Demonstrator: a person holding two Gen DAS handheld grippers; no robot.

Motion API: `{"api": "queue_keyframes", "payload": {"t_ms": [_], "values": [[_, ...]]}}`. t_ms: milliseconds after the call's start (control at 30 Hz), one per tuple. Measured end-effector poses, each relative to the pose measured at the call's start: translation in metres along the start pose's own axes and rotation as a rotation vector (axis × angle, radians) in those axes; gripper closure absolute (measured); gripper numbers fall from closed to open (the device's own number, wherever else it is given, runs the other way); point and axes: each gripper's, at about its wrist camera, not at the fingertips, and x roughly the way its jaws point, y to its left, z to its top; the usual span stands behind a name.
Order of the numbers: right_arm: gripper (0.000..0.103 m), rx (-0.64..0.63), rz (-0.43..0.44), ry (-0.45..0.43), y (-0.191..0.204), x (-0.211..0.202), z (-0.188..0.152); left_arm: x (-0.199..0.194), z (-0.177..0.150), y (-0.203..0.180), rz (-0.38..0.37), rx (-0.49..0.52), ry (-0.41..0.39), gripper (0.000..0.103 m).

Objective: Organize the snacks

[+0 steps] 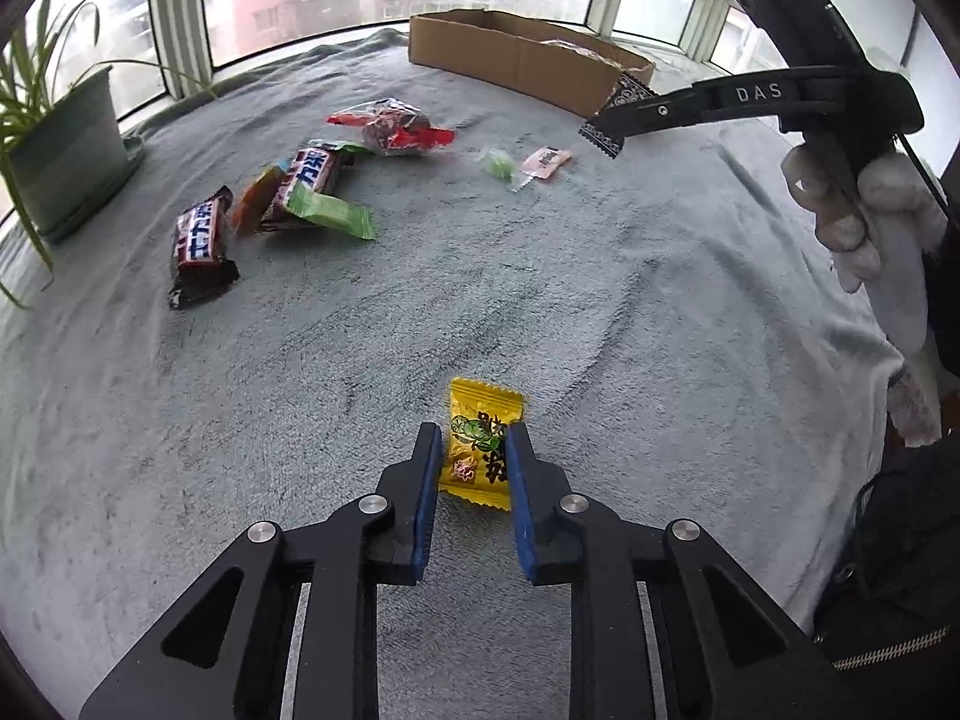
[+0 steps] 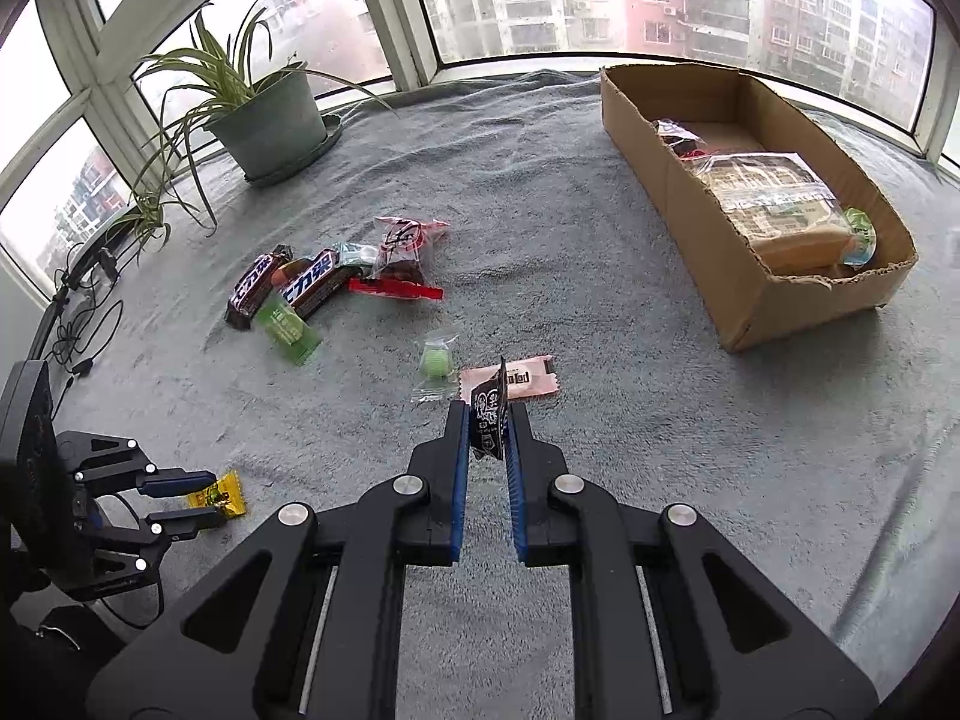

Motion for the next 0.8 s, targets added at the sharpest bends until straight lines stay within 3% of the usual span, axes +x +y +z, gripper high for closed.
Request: {"api": "queue_keyframes", "payload": {"t_ms": [300, 800], "values": [[0.091, 0.026, -0.014, -0.062, -0.016, -0.02, 0.015, -0.016, 0.029, 0.015, -0.014, -0.11, -0.093, 0.084], [0.091, 0.07, -0.137, -0.198, -0.086, -0.059, 0.07, -0.01, 0.149, 0.013, -0.051, -0.098, -0.272, 0.084]]}}
